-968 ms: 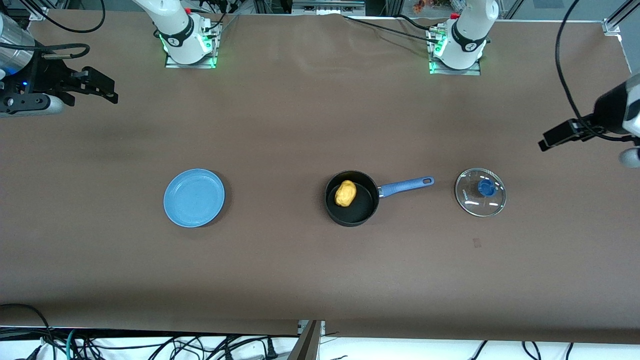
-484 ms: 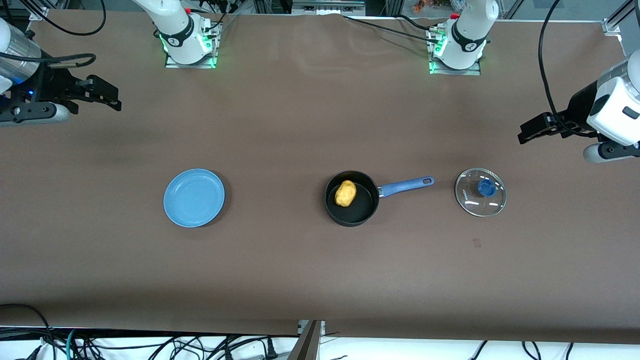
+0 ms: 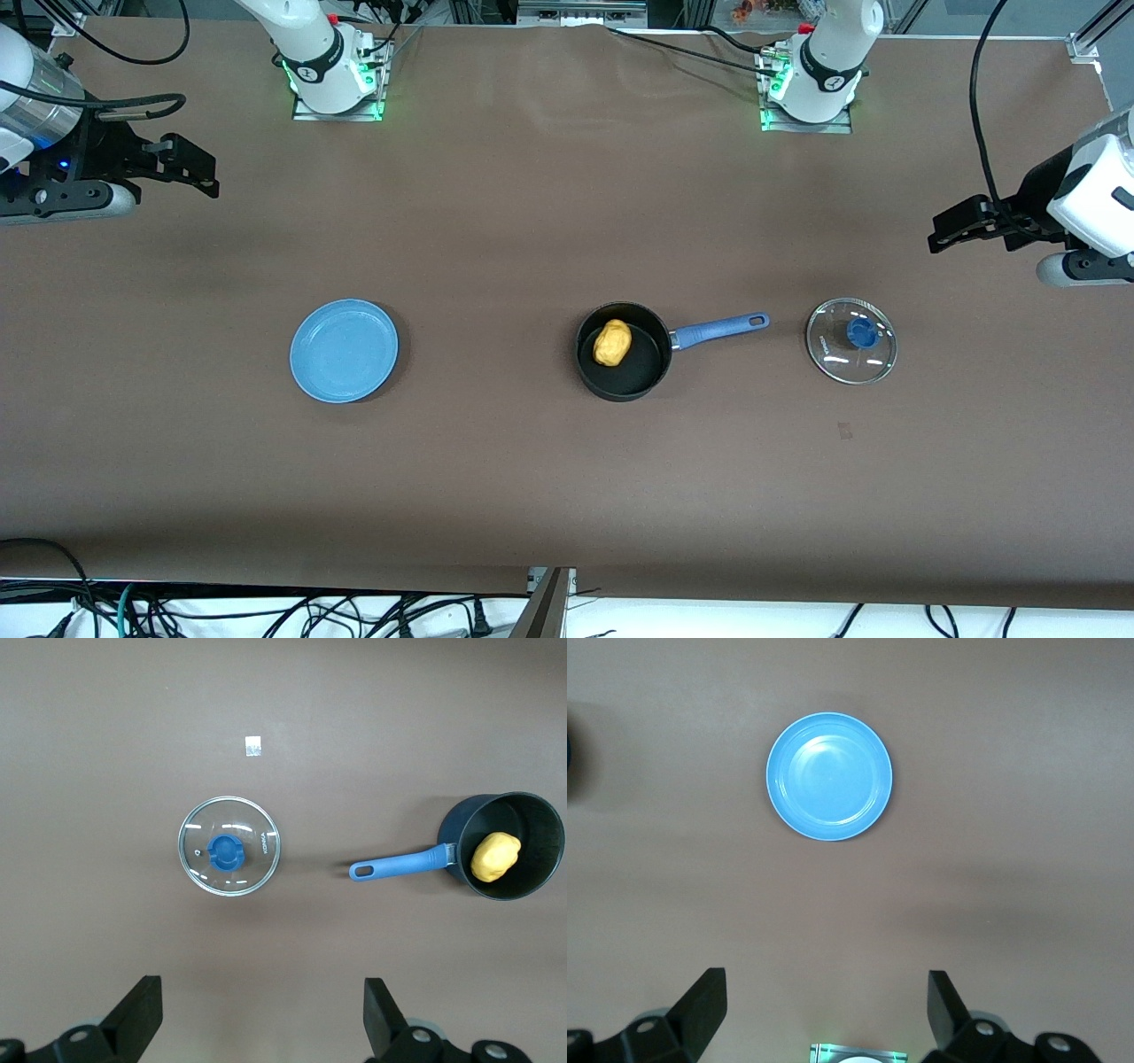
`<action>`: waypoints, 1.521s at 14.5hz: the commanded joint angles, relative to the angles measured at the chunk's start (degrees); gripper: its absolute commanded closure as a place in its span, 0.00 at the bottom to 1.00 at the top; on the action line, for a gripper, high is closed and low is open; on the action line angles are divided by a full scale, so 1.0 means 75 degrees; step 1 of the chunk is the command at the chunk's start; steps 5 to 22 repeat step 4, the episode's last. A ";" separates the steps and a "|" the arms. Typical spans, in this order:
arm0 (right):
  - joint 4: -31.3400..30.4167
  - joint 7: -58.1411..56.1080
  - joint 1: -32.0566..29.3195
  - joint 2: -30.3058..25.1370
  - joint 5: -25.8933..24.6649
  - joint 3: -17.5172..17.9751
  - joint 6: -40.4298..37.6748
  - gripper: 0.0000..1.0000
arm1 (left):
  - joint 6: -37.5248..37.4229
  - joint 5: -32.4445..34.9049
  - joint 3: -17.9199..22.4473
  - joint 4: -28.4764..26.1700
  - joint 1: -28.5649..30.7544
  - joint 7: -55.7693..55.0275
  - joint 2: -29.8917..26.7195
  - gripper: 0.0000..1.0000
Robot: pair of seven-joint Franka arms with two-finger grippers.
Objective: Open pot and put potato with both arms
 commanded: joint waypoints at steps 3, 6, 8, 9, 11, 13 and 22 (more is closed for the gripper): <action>0.0087 -0.0023 -0.0021 -0.0014 -0.0155 0.0058 0.0006 0.00 | 0.0266 0.0128 -0.0023 -0.0257 0.0092 0.0298 -0.0148 0.00; 0.0075 -0.0023 -0.0021 -0.0014 -0.0155 0.0058 0.0006 0.00 | 0.0336 0.0128 -0.0023 -0.0257 0.0092 0.0298 -0.0136 0.00; 0.0075 -0.0023 -0.0021 -0.0014 -0.0155 0.0058 0.0006 0.00 | 0.0336 0.0128 -0.0023 -0.0257 0.0092 0.0298 -0.0136 0.00; 0.0075 -0.0023 -0.0021 -0.0014 -0.0155 0.0058 0.0006 0.00 | 0.0336 0.0128 -0.0023 -0.0257 0.0092 0.0298 -0.0136 0.00; 0.0075 -0.0023 -0.0021 -0.0014 -0.0155 0.0058 0.0006 0.00 | 0.0336 0.0128 -0.0023 -0.0257 0.0092 0.0298 -0.0136 0.00; 0.0075 -0.0023 -0.0021 -0.0014 -0.0155 0.0058 0.0006 0.00 | 0.0336 0.0128 -0.0023 -0.0257 0.0092 0.0298 -0.0136 0.00; 0.0075 -0.0023 -0.0021 -0.0014 -0.0155 0.0058 0.0006 0.00 | 0.0336 0.0128 -0.0023 -0.0257 0.0092 0.0298 -0.0136 0.00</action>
